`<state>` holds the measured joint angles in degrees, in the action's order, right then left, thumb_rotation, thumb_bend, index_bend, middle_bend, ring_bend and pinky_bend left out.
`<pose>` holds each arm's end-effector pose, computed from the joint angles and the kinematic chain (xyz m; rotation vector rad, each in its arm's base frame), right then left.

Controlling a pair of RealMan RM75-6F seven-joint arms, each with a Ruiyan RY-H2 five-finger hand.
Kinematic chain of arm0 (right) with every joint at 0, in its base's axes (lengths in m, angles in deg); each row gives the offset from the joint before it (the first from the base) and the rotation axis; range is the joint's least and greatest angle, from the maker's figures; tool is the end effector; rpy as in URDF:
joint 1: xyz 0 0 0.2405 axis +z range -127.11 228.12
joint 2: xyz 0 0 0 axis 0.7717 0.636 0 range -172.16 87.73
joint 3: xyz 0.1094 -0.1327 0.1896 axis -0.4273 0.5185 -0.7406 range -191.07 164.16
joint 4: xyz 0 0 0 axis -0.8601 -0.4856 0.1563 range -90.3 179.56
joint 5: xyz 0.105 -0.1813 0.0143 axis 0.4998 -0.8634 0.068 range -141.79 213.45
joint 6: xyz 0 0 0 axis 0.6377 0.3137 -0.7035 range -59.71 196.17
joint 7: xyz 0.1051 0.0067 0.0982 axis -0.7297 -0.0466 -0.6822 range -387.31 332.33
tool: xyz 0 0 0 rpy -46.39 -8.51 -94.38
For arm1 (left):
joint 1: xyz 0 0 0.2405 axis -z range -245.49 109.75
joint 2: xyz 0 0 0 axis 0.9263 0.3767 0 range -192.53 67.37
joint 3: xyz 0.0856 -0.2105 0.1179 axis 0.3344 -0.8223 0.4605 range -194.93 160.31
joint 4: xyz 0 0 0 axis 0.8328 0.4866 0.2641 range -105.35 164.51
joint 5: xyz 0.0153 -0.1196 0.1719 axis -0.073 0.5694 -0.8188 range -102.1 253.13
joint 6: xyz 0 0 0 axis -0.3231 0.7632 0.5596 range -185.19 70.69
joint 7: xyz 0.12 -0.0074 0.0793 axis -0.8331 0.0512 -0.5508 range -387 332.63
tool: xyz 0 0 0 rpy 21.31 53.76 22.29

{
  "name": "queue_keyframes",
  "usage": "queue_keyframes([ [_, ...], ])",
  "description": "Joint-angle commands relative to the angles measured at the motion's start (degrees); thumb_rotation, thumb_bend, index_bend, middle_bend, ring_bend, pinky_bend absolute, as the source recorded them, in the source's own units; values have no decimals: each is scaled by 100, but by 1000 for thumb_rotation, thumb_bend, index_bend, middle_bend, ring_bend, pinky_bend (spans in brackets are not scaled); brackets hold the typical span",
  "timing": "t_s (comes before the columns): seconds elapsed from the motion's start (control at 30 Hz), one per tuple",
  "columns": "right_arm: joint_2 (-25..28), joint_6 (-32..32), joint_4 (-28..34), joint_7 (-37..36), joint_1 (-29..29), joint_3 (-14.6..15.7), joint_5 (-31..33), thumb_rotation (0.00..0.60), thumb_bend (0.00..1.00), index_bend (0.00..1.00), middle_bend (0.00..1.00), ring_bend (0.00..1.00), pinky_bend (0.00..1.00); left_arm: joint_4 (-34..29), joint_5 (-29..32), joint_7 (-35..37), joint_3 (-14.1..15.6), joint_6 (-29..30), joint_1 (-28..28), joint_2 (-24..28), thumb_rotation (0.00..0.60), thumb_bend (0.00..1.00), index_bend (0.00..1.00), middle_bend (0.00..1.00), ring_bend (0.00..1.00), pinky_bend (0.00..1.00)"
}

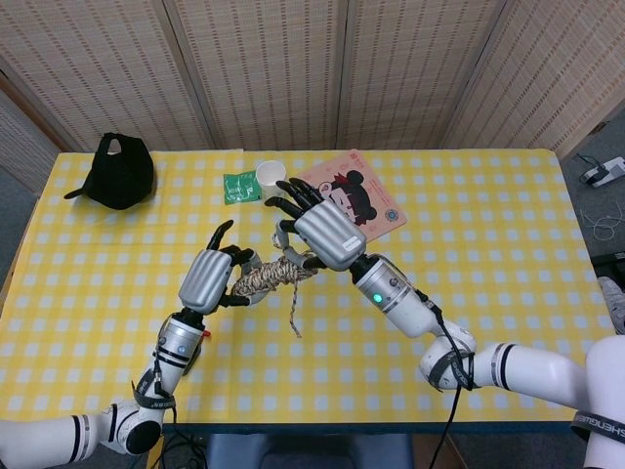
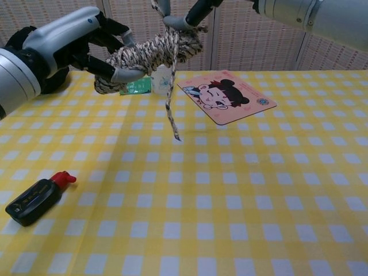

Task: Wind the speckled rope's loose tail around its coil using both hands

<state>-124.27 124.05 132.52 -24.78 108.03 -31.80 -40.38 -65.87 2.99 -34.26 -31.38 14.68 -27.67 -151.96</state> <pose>-0.0051 -0.3822 0.0451 1.9793 -0.7083 1.4539 -0.0880 0.3221 0.0255 -1.6096 -1.0520 -1.4786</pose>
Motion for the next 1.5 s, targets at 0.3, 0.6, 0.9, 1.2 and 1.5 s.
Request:
queue_keyframes([
  [0.3, -20, -20, -21, -7, -50, -34, 228, 600, 532, 655, 161, 0, 0, -59, -434, 271, 120, -11, -91, 115, 600, 290, 766, 767, 505, 0],
  [0.6, -53, -35, -86, -84, -82, -28, 304, 600, 522, 655, 158, 0, 0, -112, -728, 522, 172, -36, -114, 183, 600, 290, 767, 767, 505, 0],
  [0.9, -30, -65, -223, -262, -146, 46, 238, 600, 520, 628, 150, 0, 0, -358, -843, 800, 113, -58, -144, 354, 600, 290, 769, 768, 505, 0],
  [1.2, -67, -62, -360, -295, -186, 153, 116, 600, 441, 598, 140, 0, 0, -641, -824, 1007, 32, -82, -181, 503, 600, 290, 769, 768, 505, 0],
  [1.5, -125, -39, -439, -304, -218, 203, 57, 600, 360, 591, 138, 0, 0, -820, -852, 1109, -36, -30, -213, 569, 600, 290, 772, 770, 505, 0],
])
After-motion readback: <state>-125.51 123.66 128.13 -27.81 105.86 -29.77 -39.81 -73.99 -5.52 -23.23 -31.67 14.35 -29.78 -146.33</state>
